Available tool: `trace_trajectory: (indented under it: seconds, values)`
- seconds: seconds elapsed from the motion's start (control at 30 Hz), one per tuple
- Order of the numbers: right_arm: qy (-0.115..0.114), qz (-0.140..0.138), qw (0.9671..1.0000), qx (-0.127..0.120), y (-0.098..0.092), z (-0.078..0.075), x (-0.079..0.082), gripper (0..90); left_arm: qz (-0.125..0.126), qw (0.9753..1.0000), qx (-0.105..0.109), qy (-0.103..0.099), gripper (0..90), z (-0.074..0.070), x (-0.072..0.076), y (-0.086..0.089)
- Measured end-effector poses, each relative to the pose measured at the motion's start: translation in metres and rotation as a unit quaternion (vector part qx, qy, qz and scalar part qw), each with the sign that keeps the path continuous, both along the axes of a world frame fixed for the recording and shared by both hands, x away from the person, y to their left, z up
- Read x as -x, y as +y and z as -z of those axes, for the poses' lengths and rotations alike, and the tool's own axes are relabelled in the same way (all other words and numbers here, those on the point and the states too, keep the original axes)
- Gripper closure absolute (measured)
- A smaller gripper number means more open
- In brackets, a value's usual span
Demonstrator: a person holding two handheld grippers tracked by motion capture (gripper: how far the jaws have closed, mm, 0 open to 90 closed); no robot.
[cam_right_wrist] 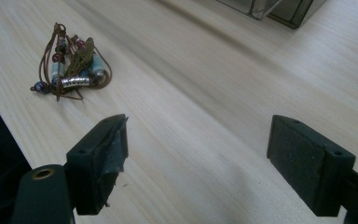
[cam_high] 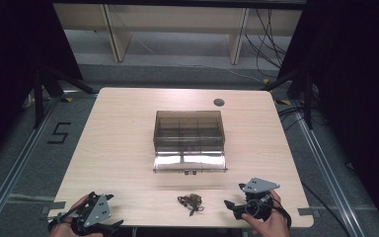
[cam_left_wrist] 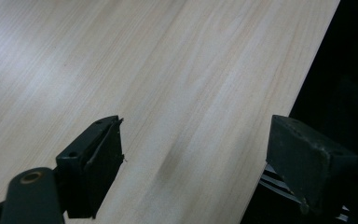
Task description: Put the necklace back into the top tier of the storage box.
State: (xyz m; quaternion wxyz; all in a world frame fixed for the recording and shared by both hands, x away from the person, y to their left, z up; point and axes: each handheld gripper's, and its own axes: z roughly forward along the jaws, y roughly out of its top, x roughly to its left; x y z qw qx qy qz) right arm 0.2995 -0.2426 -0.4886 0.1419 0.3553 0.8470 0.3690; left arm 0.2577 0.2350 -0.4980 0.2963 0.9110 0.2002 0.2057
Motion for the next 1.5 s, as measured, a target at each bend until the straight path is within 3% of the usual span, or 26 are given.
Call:
trace_trajectory:
  seconds: [0.23,0.3,0.43,0.47,0.53,0.7,0.8,0.93,1.27,1.5]
  values:
    - [0.001,-0.015,0.9999,0.004,0.002,0.001,0.0,21.7,-0.001,1.0,0.006,0.002,18.0,0.0,0.0,0.0]
    - [0.004,-0.012,0.9999,0.003,0.002,0.001,0.0,21.8,-0.007,0.9999,-0.002,-0.008,18.0,0.001,0.001,-0.001]
    - [0.004,-0.012,0.9999,0.002,0.003,0.0,0.001,22.0,-0.004,1.0,-0.002,-0.005,18.0,0.0,0.0,0.0]
    - [0.0,-0.014,0.9999,0.006,0.003,0.001,0.001,22.0,-0.001,1.0,0.006,0.002,18.0,0.0,0.0,0.0]
    - [0.014,-0.017,0.9998,0.001,0.005,-0.001,0.001,21.7,-0.007,1.0,0.003,-0.006,18.0,0.001,0.001,-0.001]
    - [0.035,-0.036,0.9987,0.01,0.011,-0.003,0.0,20.6,0.0,1.0,-0.001,0.002,18.0,0.001,0.0,-0.001]
    - [0.034,-0.039,0.9986,0.006,0.015,-0.003,0.0,20.7,0.0,1.0,0.004,0.002,18.0,0.001,0.0,-0.001]
    - [0.035,-0.053,0.9976,0.026,0.025,-0.007,0.001,21.9,-0.006,1.0,0.002,-0.006,18.0,0.001,0.001,-0.001]
    - [0.045,-0.073,0.9954,0.043,0.036,-0.019,-0.001,20.7,-0.007,0.9999,-0.001,-0.009,18.0,0.002,0.001,-0.002]
    - [0.045,-0.093,0.9934,0.049,0.048,-0.025,-0.005,19.7,0.0,0.9999,0.01,0.005,18.0,0.001,0.0,-0.001]
